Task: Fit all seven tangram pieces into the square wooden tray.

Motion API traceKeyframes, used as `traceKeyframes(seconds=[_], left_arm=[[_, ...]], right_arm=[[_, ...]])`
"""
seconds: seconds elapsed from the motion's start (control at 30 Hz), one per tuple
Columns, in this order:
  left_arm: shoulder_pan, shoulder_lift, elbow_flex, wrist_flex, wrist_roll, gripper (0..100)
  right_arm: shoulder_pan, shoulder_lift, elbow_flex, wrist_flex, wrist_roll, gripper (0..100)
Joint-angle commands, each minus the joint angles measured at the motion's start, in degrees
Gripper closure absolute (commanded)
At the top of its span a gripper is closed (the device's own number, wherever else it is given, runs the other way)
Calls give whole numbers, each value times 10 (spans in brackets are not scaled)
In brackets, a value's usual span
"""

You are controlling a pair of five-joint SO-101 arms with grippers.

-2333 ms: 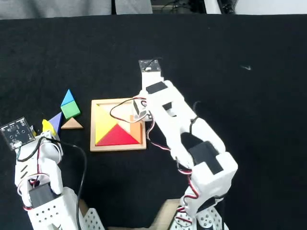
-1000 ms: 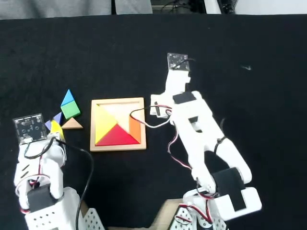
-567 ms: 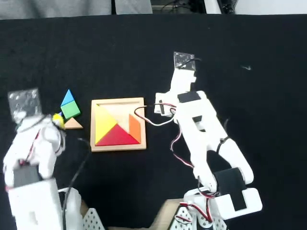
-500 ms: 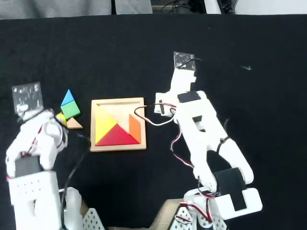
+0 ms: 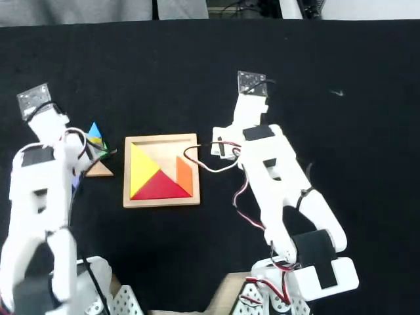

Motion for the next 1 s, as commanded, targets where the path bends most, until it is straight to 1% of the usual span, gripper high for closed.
traceKeyframes(seconds=[0.0,0.17,0.3,0.4,0.53,0.6,0.9,0.93,0.97], left_arm=[[2,68,-65,-9,6,755],[2,137,-79,-11,3,755],[9,168,-77,-31,3,755],[22,172,-80,-54,-2,755],[32,178,-76,-86,-72,755],[36,178,-72,-84,-86,755],[37,178,-65,-25,-91,755],[37,178,-65,-25,-98,755],[37,178,-65,-25,-122,755]], right_arm=[[6,-28,-6,-11,8,977],[7,-28,-1,-33,10,977],[6,-28,3,-34,56,977],[6,-28,3,-34,67,977],[5,-28,3,-34,68,977],[5,-28,3,-34,68,977],[4,-27,3,-34,68,977],[4,-27,3,-34,68,977],[4,-27,3,-34,68,977]])
